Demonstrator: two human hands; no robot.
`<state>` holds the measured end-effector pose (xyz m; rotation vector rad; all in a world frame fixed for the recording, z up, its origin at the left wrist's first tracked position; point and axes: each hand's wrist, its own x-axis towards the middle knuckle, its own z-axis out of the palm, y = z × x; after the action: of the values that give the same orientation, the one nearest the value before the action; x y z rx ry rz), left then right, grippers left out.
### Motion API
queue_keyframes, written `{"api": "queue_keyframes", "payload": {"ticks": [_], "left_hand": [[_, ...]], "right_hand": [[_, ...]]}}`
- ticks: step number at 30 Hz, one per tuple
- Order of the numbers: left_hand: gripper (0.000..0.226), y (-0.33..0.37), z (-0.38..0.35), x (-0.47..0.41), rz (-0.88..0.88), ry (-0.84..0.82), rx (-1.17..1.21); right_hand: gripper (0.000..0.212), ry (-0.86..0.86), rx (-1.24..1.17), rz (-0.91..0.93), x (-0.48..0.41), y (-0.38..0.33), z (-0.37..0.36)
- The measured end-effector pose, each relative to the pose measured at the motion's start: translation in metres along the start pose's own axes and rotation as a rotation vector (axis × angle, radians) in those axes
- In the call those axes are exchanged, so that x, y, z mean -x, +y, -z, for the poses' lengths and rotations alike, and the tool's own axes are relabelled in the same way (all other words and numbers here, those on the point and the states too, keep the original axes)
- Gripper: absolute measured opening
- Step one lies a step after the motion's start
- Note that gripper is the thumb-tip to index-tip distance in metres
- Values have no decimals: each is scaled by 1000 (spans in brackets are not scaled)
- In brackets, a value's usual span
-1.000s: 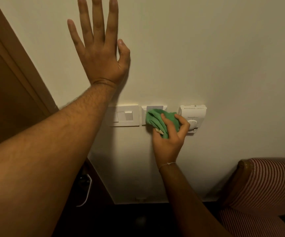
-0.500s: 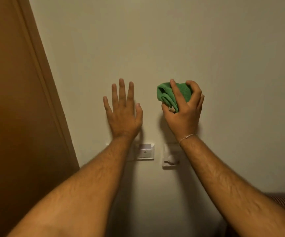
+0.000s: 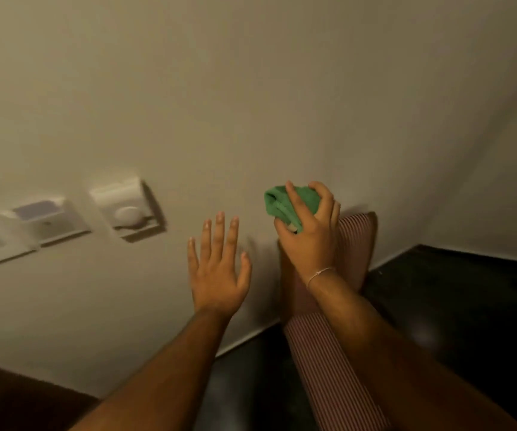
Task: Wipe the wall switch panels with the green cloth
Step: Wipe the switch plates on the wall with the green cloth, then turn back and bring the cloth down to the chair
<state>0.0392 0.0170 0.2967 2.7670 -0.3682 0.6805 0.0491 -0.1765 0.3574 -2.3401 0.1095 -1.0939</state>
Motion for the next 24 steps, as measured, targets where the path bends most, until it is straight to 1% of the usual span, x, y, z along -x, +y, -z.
{"api": "queue_keyframes", "payload": {"ticks": [4, 7, 12, 16, 19, 21, 24], "left_hand": [[74, 22, -84, 52, -12, -166, 25], [76, 27, -142, 86, 10, -305, 12], [78, 18, -209, 145, 46, -445, -34], [78, 19, -241, 183, 109, -552, -57], [79, 18, -261, 199, 108, -606, -85], [80, 12, -271, 209, 113, -649, -109], [80, 1, -284, 217, 103, -693, -118]], "right_hand": [[65, -155, 99, -168, 78, 106, -8], [64, -315, 133, -289, 140, 179, -25], [60, -537, 176, -430, 233, 268, -65], [60, -733, 254, -527, 286, 314, -107], [61, -899, 304, -549, 306, 337, -136], [61, -973, 320, -555, 315, 348, -153], [59, -1019, 351, -557, 325, 362, -173]]}}
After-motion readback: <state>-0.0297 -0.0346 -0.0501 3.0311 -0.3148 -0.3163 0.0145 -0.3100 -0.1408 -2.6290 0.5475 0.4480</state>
